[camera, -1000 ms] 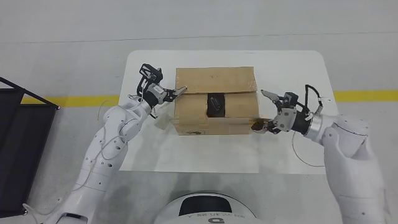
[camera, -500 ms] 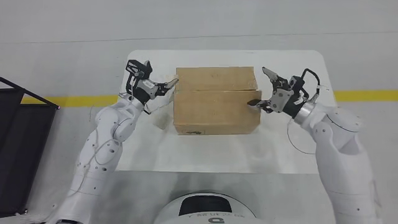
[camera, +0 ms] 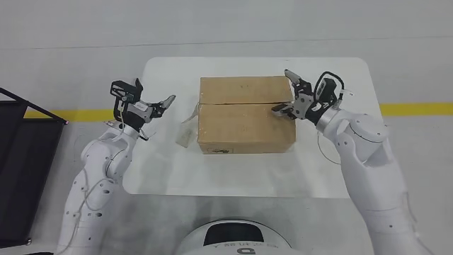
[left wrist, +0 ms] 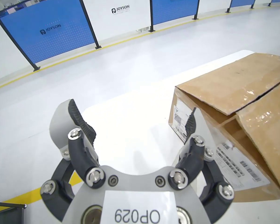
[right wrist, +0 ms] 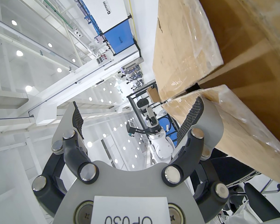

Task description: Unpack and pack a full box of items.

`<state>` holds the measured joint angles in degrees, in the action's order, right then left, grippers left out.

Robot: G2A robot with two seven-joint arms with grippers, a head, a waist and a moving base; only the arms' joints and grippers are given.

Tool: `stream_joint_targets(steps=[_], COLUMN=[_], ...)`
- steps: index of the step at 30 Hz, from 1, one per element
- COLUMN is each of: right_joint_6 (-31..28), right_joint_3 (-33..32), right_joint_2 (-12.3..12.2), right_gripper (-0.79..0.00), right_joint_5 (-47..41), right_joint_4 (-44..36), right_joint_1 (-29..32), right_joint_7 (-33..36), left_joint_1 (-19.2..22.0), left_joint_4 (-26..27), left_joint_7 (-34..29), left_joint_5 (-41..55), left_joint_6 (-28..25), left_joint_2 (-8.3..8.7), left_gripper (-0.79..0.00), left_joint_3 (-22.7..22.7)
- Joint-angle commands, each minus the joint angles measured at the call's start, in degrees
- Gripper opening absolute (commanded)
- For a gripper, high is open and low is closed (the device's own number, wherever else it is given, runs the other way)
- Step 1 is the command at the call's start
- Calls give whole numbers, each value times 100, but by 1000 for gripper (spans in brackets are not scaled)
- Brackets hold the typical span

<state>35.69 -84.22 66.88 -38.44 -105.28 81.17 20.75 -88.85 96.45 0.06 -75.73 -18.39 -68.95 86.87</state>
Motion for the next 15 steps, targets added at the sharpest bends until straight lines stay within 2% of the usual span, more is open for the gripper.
stream_joint_targets(steps=[1,9,15], right_joint_6=[82,553,588], right_joint_3=[10,185,460], right_joint_2=[-9,-80,-117], right_gripper=[0,0,0], right_joint_5=[29,654,1157], right_joint_4=[106,472,698], right_joint_1=[-118,-555,-711], right_joint_7=[21,118,226], left_joint_1=[-74,-172,-182], left_joint_4=[-38,-159,-149], left_joint_7=[17,55,55], left_joint_5=[-27,-92,-88], left_joint_6=[72,301,317], left_joint_2=[-7,-8,-5], left_gripper=[0,0,0], left_joint_3=[-67,-75,-46])
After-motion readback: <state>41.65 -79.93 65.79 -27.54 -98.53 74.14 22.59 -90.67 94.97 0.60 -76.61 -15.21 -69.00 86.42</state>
